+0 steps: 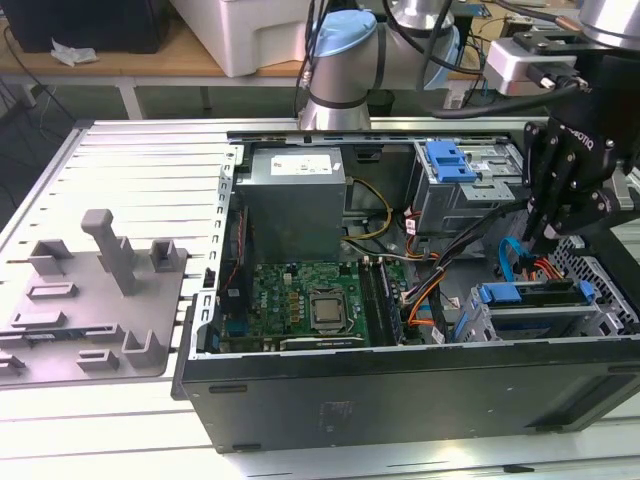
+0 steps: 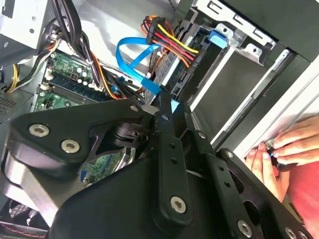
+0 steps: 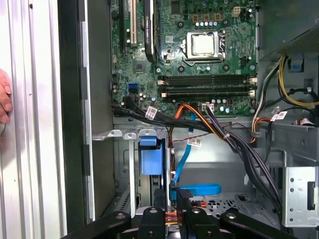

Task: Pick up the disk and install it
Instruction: 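Insert the second disk wire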

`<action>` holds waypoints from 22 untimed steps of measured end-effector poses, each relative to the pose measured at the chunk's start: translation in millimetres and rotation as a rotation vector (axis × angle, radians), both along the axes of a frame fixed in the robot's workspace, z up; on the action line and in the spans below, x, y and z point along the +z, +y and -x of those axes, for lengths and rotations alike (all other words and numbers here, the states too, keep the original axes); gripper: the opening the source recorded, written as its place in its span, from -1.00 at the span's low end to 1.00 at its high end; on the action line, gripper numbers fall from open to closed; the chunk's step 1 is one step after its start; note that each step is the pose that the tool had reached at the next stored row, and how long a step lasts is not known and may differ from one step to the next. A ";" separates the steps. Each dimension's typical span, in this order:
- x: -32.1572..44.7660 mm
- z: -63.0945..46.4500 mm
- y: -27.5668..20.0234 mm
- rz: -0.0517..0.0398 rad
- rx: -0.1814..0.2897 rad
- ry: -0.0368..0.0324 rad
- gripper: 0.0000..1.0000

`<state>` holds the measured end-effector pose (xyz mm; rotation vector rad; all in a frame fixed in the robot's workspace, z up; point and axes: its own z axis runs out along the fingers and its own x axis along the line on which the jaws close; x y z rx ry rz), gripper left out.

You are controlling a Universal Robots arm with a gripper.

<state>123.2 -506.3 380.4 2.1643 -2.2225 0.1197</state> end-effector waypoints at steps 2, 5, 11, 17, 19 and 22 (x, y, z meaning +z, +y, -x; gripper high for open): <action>-0.3 3.4 0.0 -0.0001 0.000 -0.0050 -0.51; -1.0 5.7 -0.1 -0.0001 0.000 -0.0174 -0.51; -3.8 13.0 -0.1 -0.0003 0.000 -0.0464 -0.51; -4.9 12.9 0.0 -0.0003 0.014 -0.0471 -0.51; -5.2 12.9 0.0 -0.0005 0.025 -0.0471 -0.51; -6.0 13.4 0.0 -0.0007 0.039 -0.0471 -0.51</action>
